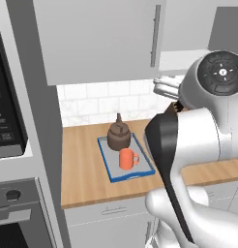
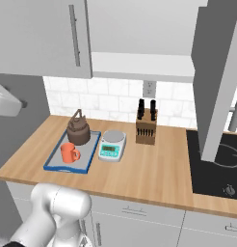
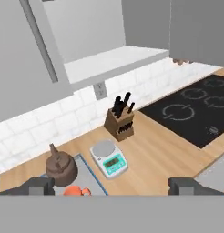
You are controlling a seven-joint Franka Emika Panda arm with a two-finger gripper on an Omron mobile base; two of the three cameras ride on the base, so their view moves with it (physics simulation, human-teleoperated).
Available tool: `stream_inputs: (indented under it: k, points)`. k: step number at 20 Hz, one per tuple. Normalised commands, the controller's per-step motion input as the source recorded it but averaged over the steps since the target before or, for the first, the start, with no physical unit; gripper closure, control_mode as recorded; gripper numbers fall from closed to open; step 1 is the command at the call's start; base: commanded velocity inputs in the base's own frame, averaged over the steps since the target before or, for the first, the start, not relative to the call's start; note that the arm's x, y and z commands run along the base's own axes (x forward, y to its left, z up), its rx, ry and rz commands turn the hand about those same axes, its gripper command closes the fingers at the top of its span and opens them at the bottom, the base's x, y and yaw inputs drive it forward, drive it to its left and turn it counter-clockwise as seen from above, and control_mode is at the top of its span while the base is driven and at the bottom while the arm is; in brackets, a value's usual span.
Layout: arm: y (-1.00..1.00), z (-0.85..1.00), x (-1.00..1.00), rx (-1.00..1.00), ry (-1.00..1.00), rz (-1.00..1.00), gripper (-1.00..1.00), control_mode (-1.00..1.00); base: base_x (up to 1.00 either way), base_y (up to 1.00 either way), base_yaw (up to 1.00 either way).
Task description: Pick the kettle from the counter and place it on the tray. Then pick the mug from the cabinet and place it on the tray. Then close the cabinet doors.
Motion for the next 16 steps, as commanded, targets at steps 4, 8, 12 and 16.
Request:
stream_inputs:
  k: [4, 8, 12, 16]
  points:
    - [-0.02, 0.00, -0.16, 0.47, 0.00, -0.31, -1.00, -1.00, 0.00, 0.00, 0.00]
    - [-0.17, 0.00, -0.05, 0.41, -0.01, -0.28, -1.00, -1.00, 0.00, 0.00, 0.00]
    - [-0.54, -0.02, 0.00, 0.30, -0.17, -0.15, -1.00, -1.00, 0.00, 0.00, 0.00]
    - [-0.81, -0.01, 0.00, 0.38, -0.29, -0.07, -1.00, -1.00, 0.00, 0.00, 0.00]
